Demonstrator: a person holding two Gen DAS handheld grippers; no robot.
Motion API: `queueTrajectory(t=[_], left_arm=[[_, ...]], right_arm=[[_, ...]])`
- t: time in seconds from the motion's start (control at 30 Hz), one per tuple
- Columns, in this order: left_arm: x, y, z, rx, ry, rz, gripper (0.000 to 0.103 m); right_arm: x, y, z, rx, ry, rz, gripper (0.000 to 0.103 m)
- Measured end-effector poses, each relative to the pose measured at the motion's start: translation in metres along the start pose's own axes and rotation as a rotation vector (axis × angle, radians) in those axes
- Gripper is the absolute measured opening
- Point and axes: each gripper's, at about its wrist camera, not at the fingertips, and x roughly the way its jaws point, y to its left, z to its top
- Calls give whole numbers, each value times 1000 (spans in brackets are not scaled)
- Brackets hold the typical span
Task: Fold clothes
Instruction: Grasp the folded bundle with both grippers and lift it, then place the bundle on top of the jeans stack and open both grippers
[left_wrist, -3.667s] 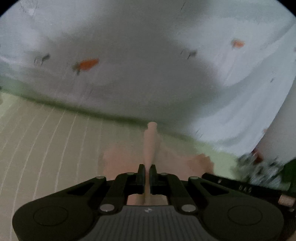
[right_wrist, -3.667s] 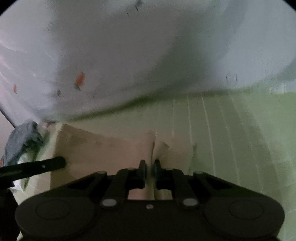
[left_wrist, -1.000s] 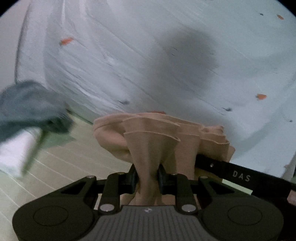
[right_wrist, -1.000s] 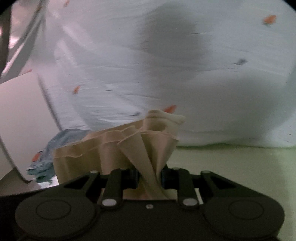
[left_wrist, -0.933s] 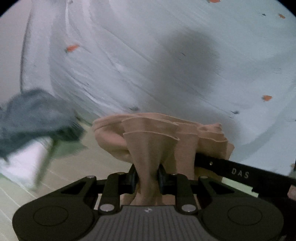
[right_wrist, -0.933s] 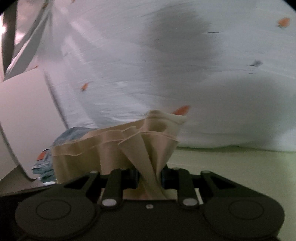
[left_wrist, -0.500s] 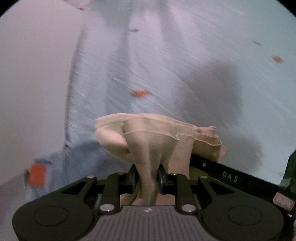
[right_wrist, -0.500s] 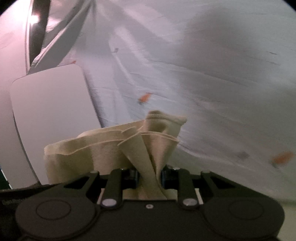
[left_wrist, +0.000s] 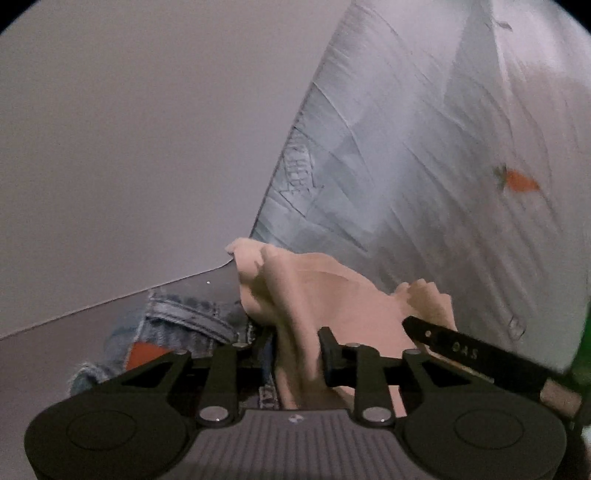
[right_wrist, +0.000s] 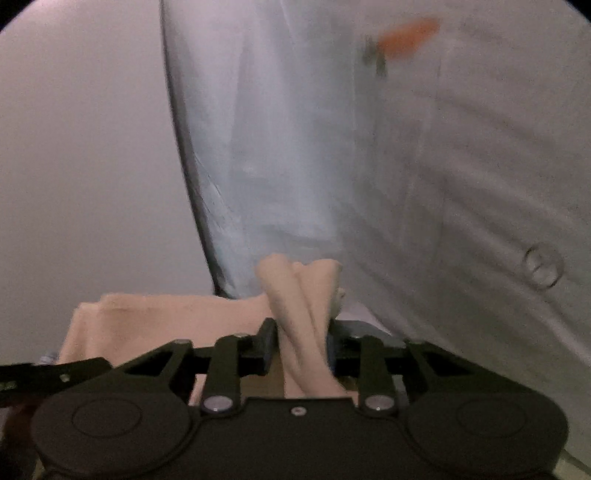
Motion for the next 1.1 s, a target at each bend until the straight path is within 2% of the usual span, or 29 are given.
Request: queueTrajectory(t=[0.13,0.3,0.33,0.37,0.43,0.47,0.53,0.63,0.7,0.8,0.9,1.0,1.1], left_arm=[[9,1,-10,23,-25,-5,36],[13,3,-14,33,-33,-24,38],[12,2,-11,57,-68,-21,39],[11,-3,-7,80,-50,-7,44],[3,-20,2,164,-34,38,63],[-5,-30,3,209,-54,60,86],[-27,-46,3,274,-135,85,99],[-65,-63,7,284,-155,17,100],[-96,-73,6,255,-176,-13,103],[-145,-92,-3,248,-239,1,103],[-193,-110,-16,297,-268,-12,103],[-235,-130,-31,314,-299,-18,103],[-277,-141,-50,281,-309,-32,103]], right_arm=[[16,-15,-10,90,56,3,55],[17,-14,-9,95,72,-1,62],[16,-15,-9,95,77,-7,65],[15,-15,-8,100,85,-10,71],[12,-21,0,116,112,-5,80],[6,-26,3,124,125,-6,87],[-8,-29,8,108,134,-20,102],[-51,-29,14,57,81,3,102],[-92,-24,19,38,32,16,103],[-158,-17,18,18,-59,-27,103],[-229,-8,11,0,-132,-29,103],[-286,-3,4,34,-147,-16,103],[-338,-8,-10,77,-178,-53,103]])
